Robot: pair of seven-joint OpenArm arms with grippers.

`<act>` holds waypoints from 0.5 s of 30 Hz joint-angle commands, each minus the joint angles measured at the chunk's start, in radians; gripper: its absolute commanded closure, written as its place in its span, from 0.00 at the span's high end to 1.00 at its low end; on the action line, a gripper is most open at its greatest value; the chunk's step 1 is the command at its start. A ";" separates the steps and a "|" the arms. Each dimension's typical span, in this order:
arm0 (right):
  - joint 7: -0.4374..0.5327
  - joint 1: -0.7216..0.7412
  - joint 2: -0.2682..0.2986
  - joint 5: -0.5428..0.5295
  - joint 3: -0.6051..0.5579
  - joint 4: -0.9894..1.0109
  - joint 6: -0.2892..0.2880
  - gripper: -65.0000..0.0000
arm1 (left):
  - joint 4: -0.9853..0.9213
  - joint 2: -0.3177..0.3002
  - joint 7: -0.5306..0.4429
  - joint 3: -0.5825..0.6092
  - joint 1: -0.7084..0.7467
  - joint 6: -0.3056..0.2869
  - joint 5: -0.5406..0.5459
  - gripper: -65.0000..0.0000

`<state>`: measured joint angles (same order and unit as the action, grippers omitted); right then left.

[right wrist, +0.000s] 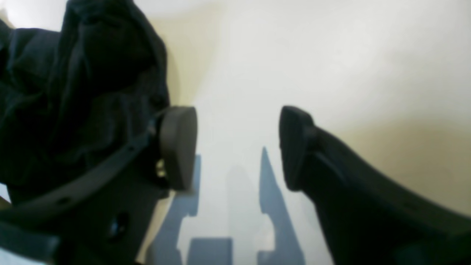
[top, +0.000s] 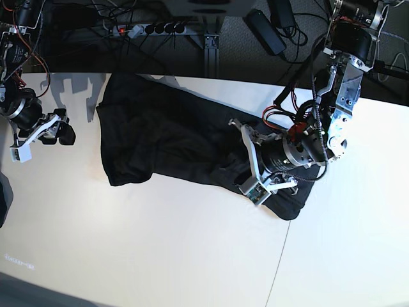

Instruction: Fold the T-shirt properly

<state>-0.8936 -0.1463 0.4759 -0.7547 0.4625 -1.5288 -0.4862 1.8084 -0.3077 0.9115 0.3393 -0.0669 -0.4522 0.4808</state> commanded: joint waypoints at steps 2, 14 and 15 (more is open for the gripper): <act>0.026 0.010 0.019 -0.012 0.008 0.005 -0.061 0.66 | 0.018 -0.003 -0.032 -0.045 -0.019 0.017 0.008 0.48; 0.018 0.010 -0.076 -0.084 0.008 0.126 -0.061 0.67 | 0.008 -0.077 -0.032 -0.208 -0.006 0.019 0.008 0.48; 0.018 0.011 -0.095 -0.085 0.008 0.126 -0.061 0.67 | 0.002 -0.087 -0.032 -0.208 -0.005 0.019 0.008 0.48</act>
<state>-0.8585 -0.1379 0.3702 -0.8436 0.4675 -1.3975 -0.4862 1.7985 -0.3859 0.9009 0.1360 -0.0547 -0.4484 0.4801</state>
